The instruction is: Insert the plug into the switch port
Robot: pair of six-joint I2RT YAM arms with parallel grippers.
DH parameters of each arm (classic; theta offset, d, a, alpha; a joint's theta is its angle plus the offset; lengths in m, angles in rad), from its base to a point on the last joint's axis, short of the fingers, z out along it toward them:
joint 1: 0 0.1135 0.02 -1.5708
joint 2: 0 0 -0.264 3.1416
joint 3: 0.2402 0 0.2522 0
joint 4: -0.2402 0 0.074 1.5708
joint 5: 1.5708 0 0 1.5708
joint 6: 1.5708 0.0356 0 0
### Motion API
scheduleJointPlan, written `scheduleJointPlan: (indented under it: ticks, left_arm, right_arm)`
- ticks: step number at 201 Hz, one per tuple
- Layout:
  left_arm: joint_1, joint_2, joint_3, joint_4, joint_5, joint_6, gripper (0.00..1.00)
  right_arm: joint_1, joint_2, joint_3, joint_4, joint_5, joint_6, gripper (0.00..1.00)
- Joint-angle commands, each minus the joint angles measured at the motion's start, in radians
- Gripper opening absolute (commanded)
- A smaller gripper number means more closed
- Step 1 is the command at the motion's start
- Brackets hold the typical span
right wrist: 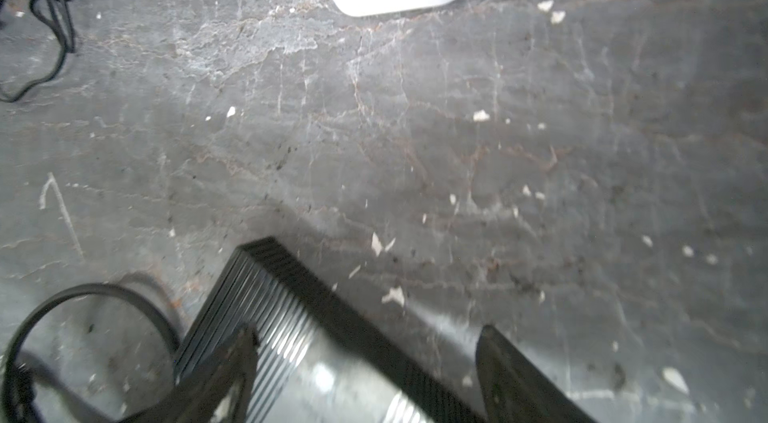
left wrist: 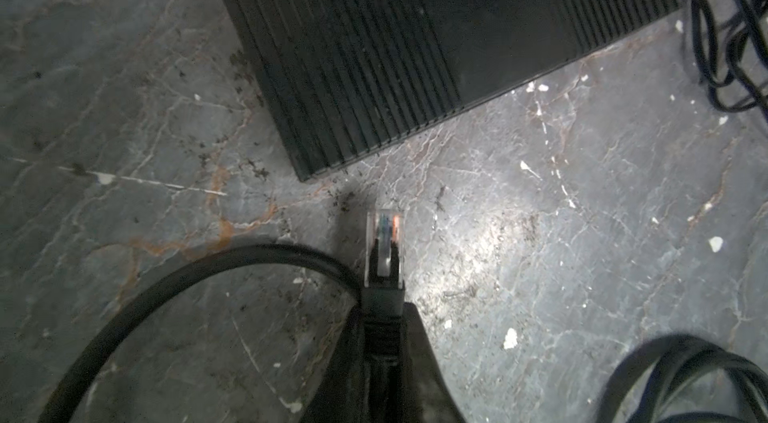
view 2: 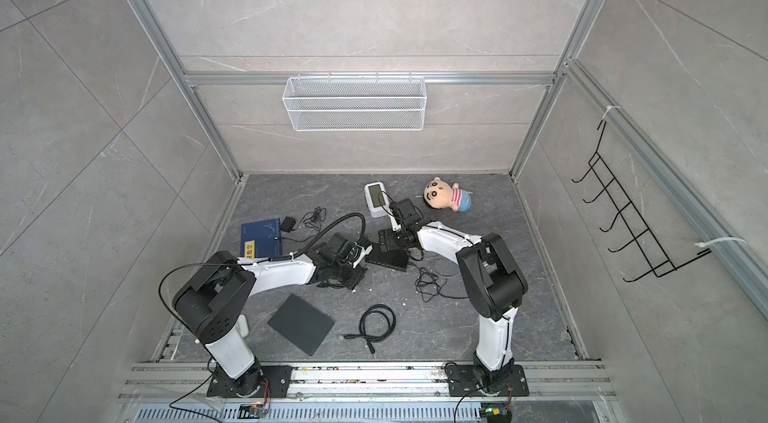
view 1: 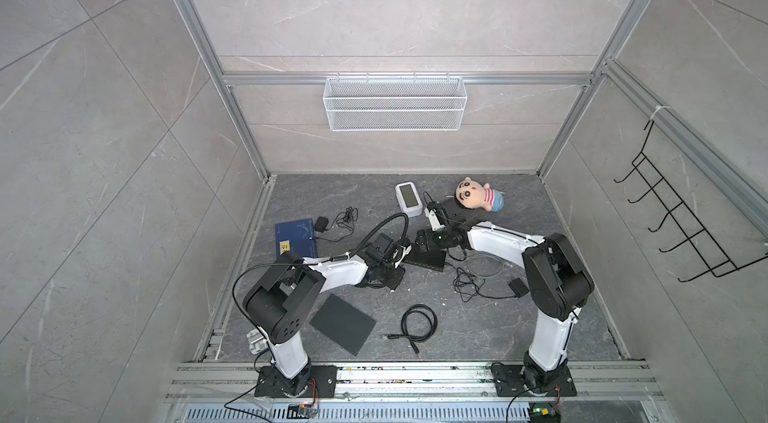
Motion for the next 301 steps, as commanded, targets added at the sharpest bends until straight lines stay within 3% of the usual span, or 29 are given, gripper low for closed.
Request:
scheduleJointPlan:
  ticks: [1, 71, 155, 204, 256, 301]
  left_arm:
    - [-0.018, 0.040, 0.033, -0.046, -0.081, -0.060, 0.10]
    - [-0.036, 0.054, 0.039, -0.016, -0.199, -0.161, 0.10]
    - [-0.041, 0.058, 0.054, 0.003, -0.247, -0.163, 0.09]
    - [-0.041, 0.065, 0.092, -0.010, -0.246, -0.129, 0.09]
    - [-0.045, 0.085, 0.128, -0.002, -0.132, -0.101, 0.09]
    - [-0.040, 0.092, 0.140, -0.042, -0.141, -0.067, 0.09]
  right_arm:
    - [-0.007, 0.051, 0.042, -0.015, -0.006, -0.046, 0.84]
    - [-0.010, 0.068, -0.018, 0.024, -0.108, -0.018, 0.83]
    - [-0.010, 0.057, -0.087, 0.084, -0.207, 0.057, 0.80]
    - [-0.009, 0.045, -0.116, 0.084, -0.211, 0.041, 0.78]
    - [-0.007, 0.068, -0.158, 0.146, -0.261, 0.129, 0.77]
    - [-0.007, 0.072, -0.170, 0.157, -0.277, 0.104, 0.76]
